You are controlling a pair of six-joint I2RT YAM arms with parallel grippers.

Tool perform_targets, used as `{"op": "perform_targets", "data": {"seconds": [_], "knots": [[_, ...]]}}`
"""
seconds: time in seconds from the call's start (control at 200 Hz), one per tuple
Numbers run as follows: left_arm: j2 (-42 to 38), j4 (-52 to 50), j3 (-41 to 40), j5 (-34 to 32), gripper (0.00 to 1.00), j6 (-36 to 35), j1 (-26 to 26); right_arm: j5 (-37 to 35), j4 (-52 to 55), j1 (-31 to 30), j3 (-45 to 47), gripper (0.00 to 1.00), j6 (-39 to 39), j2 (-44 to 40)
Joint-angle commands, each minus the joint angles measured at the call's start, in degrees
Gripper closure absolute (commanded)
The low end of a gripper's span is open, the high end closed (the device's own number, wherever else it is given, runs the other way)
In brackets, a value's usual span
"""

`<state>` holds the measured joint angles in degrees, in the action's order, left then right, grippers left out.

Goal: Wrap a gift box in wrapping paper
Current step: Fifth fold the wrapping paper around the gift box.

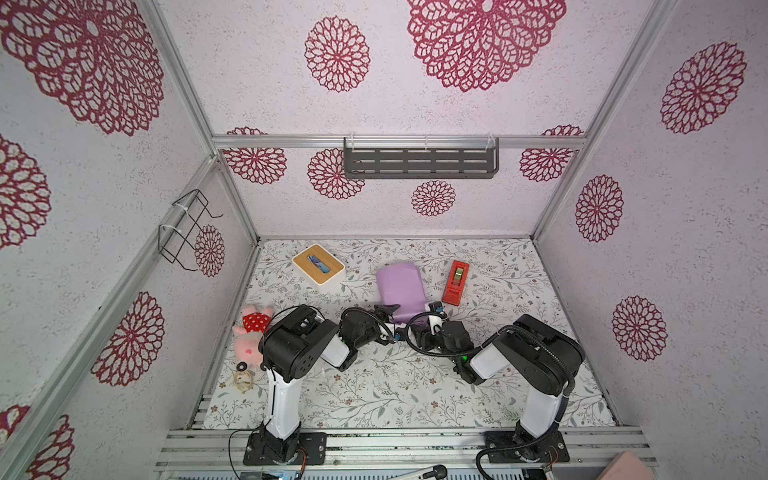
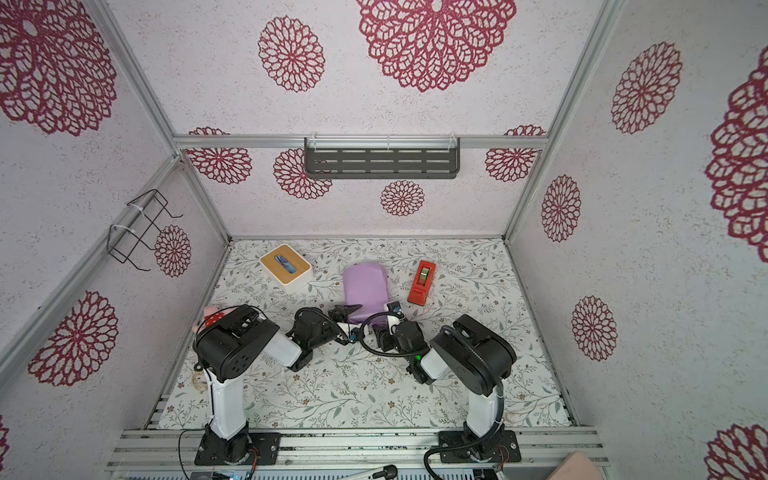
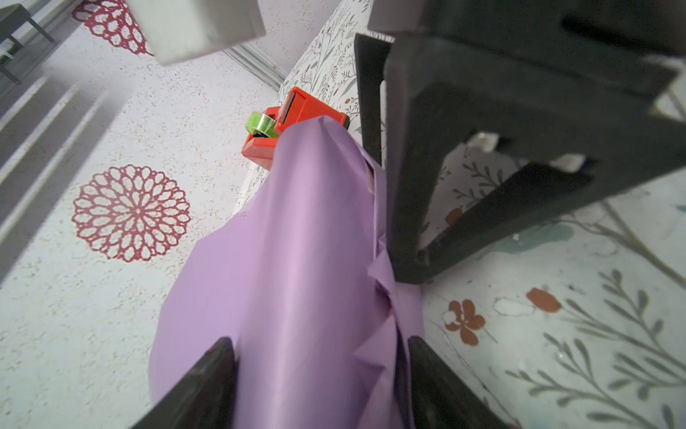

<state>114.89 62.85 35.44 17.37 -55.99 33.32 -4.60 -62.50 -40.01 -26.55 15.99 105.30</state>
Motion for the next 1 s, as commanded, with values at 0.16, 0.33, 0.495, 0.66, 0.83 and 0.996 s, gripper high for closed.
{"op": "perform_targets", "data": {"seconds": [0.16, 0.33, 0.495, 0.66, 0.83, 0.996], "knots": [[0.6, -4.3, -0.1, -1.5, 0.32, -0.1, 0.0, 0.8, -4.3, 0.3, 1.5, 0.36, 3.4, -2.9], [0.6, -4.1, -0.4, -2.0, 0.33, -0.2, 0.0, 1.9, -1.8, 1.6, 4.7, 0.30, 3.2, -6.6], [0.7, -3.7, -0.5, -2.1, 0.33, -0.1, 0.1, 6.5, 4.2, 4.5, 7.2, 0.22, 2.9, -13.7], [0.7, -3.6, -0.8, -2.3, 0.33, -0.3, 0.1, 13.2, 11.7, 7.7, 4.5, 0.17, 5.2, -19.7], [0.7, -4.3, -0.7, -1.8, 0.33, 0.0, 0.1, 16.3, 18.3, 9.7, -1.1, 0.15, 10.2, -22.6], [0.3, -6.3, -0.5, -1.2, 0.33, 0.0, 0.1, 15.1, 30.3, 12.2, -6.4, 0.14, 12.2, -27.0]]}}
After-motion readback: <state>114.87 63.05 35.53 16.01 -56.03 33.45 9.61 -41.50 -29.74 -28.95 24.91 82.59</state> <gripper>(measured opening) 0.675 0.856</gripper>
